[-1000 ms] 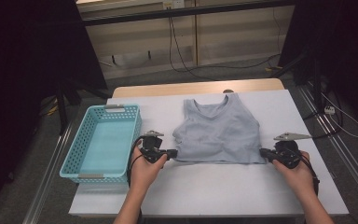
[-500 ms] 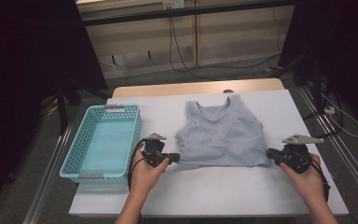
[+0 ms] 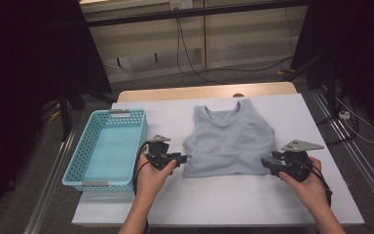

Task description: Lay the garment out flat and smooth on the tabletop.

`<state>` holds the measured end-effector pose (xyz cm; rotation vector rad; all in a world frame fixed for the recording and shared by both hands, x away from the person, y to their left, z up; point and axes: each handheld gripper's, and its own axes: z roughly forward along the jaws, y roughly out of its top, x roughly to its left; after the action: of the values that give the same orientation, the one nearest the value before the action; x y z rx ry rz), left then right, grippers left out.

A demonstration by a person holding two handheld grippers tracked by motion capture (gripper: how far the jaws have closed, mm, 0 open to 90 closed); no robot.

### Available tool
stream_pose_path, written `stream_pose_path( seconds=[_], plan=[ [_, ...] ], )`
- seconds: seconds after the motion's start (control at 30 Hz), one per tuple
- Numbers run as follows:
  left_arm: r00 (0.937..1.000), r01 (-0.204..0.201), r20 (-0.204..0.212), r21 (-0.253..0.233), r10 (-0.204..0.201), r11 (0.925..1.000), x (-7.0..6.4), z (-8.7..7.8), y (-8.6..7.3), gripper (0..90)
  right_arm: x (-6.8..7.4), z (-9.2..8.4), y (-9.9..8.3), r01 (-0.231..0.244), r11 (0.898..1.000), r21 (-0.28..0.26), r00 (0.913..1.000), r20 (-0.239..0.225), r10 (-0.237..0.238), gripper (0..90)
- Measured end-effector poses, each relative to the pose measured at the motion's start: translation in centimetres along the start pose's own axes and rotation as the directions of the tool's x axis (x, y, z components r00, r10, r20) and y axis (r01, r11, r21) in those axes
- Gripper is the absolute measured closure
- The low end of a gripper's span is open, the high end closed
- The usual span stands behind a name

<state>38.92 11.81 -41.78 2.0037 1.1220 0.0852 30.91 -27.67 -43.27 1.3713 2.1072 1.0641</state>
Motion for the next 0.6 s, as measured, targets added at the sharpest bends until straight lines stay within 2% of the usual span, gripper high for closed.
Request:
stream_pose_path(
  seconds=[0.13,0.27,0.37,0.43,0.53,0.6],
  plan=[
    [1.0,-0.002,-0.008,0.001,0.002,1.0,0.2,1.0,0.9,58.7,0.1,0.1,0.0,-0.003,1.0,-0.002,1.0,-0.001,0.003,43.9],
    [0.9991,-0.007,-0.043,0.019,0.008,0.9998,0.6,2.8,1.2,54.6,0.2,0.2,-0.1,0.001,1.0,0.002,1.0,-0.008,-0.001,43.2],
    [0.9983,-0.008,-0.058,0.021,0.009,0.9997,1.0,3.9,1.4,57.5,0.3,0.3,-0.1,0.005,1.0,0.002,0.9999,-0.013,-0.005,42.6],
    [0.9966,-0.028,-0.076,0.026,0.03,0.9993,1.2,4.5,1.5,58.8,0.4,0.4,-0.1,0.007,1.0,0.009,0.9999,-0.013,-0.007,42.6],
    [0.9965,-0.02,-0.081,0.032,0.022,0.9993,1.5,4.9,1.6,61.2,0.4,0.6,-0.1,0.012,1.0,0.015,0.9999,-0.011,-0.012,42.9],
    [0.9959,-0.015,-0.088,0.034,0.018,0.9993,1.6,5.1,1.7,67.1,0.4,0.7,-0.2,0.014,1.0,0.022,0.9998,-0.01,-0.014,43.2]
  ],
)
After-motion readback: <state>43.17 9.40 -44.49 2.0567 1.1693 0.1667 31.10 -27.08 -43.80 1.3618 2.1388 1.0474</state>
